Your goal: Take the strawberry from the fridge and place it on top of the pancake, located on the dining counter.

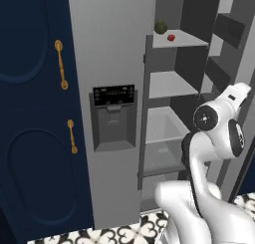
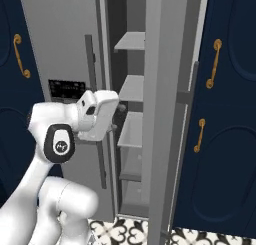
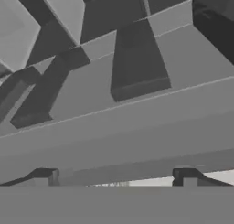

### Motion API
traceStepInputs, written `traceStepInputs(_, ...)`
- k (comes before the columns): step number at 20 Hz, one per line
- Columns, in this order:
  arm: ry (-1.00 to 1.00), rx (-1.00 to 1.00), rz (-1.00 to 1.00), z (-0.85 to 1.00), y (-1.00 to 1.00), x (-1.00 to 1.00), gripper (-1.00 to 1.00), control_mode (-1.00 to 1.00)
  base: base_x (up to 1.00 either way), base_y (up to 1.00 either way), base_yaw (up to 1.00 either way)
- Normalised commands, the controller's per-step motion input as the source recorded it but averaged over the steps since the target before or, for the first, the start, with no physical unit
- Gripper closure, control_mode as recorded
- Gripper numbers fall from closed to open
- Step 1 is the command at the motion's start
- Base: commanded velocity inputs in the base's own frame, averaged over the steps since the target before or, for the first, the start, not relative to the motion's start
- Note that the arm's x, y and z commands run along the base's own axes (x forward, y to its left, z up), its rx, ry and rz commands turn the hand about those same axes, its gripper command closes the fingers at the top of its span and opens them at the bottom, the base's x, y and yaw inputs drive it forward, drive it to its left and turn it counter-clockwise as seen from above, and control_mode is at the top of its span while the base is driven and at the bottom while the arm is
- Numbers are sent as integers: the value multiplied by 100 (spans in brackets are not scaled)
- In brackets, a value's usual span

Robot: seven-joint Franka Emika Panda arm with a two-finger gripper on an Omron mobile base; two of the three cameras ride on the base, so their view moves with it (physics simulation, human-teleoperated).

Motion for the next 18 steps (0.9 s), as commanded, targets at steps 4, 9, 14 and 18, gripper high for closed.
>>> traceStepInputs(4,37,-48,18,26,-18,71,-100,-100,0,0,0)
traceStepInputs(9,43,-20,0,22,-22,64,-100,-100,0,0,0)
traceStepInputs(14,33,-14,-5,13,0,42,-100,-100,0,0,0)
traceStepInputs(18,17,-6,-9,0,-30,7,-100,-100,0,0,0)
